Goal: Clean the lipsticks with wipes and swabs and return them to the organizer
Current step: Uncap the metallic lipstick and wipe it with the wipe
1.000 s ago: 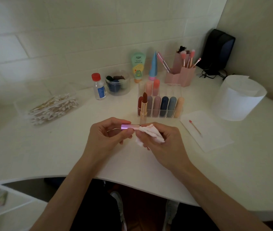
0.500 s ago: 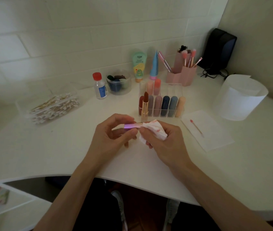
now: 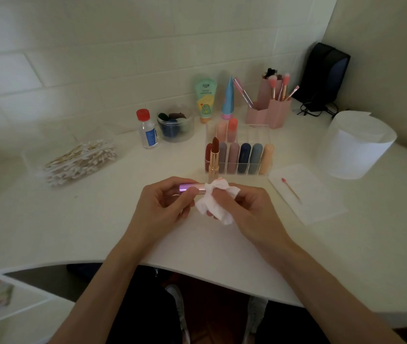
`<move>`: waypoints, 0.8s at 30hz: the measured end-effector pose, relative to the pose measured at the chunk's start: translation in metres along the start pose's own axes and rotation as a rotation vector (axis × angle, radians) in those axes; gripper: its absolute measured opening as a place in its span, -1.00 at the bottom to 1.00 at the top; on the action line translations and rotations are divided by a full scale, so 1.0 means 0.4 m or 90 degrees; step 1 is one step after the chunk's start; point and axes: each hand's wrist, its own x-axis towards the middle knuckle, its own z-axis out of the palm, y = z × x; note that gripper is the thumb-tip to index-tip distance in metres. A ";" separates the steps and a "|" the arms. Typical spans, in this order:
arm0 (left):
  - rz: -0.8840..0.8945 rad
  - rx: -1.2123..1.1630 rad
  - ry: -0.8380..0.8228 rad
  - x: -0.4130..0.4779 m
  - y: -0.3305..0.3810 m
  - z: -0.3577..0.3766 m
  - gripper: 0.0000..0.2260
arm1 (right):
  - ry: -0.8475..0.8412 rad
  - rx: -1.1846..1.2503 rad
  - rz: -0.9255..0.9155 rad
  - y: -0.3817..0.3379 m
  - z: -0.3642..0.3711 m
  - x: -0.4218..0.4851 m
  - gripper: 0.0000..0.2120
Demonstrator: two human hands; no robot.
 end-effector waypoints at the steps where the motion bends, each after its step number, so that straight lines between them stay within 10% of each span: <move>1: 0.003 -0.007 -0.004 -0.001 0.002 0.001 -0.85 | -0.001 0.001 -0.007 0.001 -0.002 0.000 -0.77; 24: 0.047 0.020 0.003 -0.006 0.021 0.007 -0.79 | 0.038 0.015 -0.052 0.024 0.016 0.008 -0.77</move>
